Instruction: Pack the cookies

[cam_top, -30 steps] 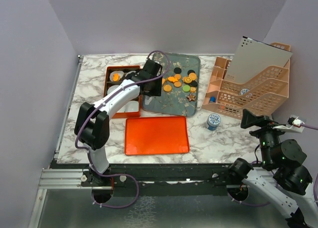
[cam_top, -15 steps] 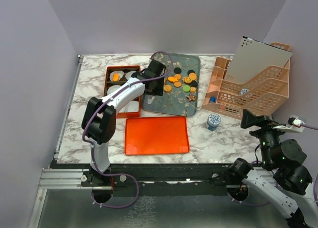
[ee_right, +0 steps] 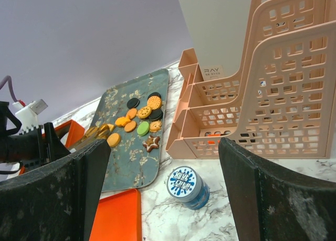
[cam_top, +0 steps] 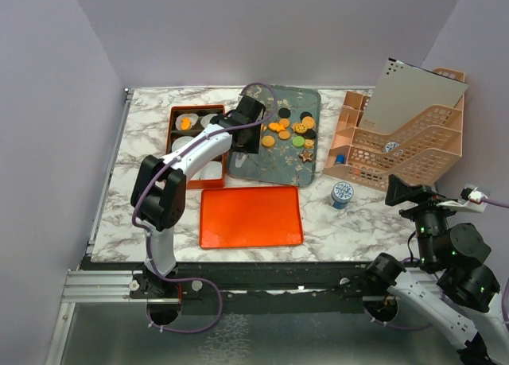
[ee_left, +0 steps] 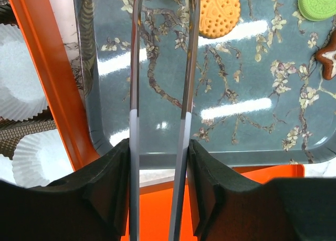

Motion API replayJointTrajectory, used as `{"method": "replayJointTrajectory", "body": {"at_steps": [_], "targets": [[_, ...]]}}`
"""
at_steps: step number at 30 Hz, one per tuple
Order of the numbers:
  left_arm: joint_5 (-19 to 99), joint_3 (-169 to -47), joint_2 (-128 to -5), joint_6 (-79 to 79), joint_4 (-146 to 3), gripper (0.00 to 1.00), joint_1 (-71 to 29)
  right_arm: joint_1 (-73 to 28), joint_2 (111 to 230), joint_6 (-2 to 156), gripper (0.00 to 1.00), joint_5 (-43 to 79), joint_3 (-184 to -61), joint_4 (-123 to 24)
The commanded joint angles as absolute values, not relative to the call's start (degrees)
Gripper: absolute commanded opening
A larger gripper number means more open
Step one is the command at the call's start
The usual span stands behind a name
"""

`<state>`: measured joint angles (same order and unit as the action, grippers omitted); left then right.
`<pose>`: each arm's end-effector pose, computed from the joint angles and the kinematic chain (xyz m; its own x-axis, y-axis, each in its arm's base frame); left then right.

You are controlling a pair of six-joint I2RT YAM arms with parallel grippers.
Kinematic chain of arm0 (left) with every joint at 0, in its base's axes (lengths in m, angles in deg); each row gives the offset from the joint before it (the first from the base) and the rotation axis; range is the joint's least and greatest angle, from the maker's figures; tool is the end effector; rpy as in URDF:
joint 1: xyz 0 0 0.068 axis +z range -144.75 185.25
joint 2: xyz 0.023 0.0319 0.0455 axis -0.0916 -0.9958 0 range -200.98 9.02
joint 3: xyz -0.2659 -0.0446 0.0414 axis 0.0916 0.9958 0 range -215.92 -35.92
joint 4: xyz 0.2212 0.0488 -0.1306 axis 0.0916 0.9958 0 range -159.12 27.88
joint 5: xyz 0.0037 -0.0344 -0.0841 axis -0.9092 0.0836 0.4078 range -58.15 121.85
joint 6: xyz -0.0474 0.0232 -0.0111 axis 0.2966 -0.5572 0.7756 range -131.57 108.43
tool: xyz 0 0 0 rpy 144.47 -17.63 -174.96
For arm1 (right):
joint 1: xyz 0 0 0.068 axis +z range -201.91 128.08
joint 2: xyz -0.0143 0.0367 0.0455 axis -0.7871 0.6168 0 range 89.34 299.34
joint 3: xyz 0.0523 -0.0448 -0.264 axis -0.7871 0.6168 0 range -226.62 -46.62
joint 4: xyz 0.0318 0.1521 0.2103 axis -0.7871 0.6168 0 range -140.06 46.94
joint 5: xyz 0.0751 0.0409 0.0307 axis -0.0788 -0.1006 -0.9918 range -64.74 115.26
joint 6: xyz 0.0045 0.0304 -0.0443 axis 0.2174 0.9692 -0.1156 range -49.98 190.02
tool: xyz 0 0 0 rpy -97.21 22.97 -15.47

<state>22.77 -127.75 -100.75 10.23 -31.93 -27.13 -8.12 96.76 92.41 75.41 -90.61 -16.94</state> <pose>0.3605 -0.2220 0.2540 -0.8115 0.0804 -0.5789 0.1630 0.9823 -0.0920 0.0304 -0.0087 0.3475 0.0819 0.4168 -0.9053 0.0849 0.9021 0.4230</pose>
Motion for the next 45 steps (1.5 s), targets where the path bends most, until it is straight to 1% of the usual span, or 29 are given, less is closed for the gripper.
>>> {"method": "replayJointTrajectory", "body": {"at_steps": [1, 3, 7, 11, 13, 17, 22, 30, 34, 38, 40, 45], "targets": [[20.87, -128.94, -97.0, 9.53, -31.11, 0.25, -27.33, -8.05, 95.93, 91.51, 0.92, 77.03, -90.65, -16.08], [20.77, -128.54, -96.23, 9.44, -30.93, 0.23, -27.35, -8.0, 95.93, 91.46, 0.92, 77.03, -90.65, -16.12], [20.77, -127.04, -94.28, 9.6, -30.89, 0.14, -27.26, -8.05, 95.93, 91.46, 0.92, 76.98, -90.65, -16.07], [21.12, -125.23, -92.45, 9.7, -30.89, 0.07, -26.97, -8.03, 95.93, 91.46, 0.92, 76.85, -90.66, -16.07], [21.21, -124.56, -92.16, 9.7, -30.89, 0.07, -26.71, -8.06, 95.93, 91.47, 0.92, 76.83, -90.66, -16.07], [22.11, -124.34, -92.47, 10.09, -31.04, 0.17, -26.38, -8.05, 95.89, 91.37, 0.92, 76.79, -90.65, -16.22], [25.66, -125.59, -93.54, 10.78, -32.33, 0.33, -26.39, -8.06, 95.85, 91.37, 0.92, 76.73, -90.65, -16.05], [25.17, -126.86, -95.92, 11.09, -32.47, 0.43, -26.47, -8.05, 95.76, 91.46, 0.92, 76.76, -90.66, -15.99], [25.0, -127.2, -96.56, 11.11, -32.66, 0.47, -26.56, -8.04, 95.81, 91.46, 0.92, 76.85, -90.65, -16.01], [24.99, -127.4, -97.18, 11.24, -33.06, 0.48, -26.69, -8.06, 95.84, 91.47, 0.92, 76.9, -90.59, -15.98], [24.99, -127.49, -97.61, 11.28, -33.29, 0.47, -26.74, -8.06, 95.93, 91.44, 0.92, 76.85, -90.57, -16.0], [24.11, -128.26, -99.16, 11.28, -33.44, 0.41, -26.69, -8.06, 96.02, 91.37, 0.92, 76.94, -90.59, -16.07]]}}
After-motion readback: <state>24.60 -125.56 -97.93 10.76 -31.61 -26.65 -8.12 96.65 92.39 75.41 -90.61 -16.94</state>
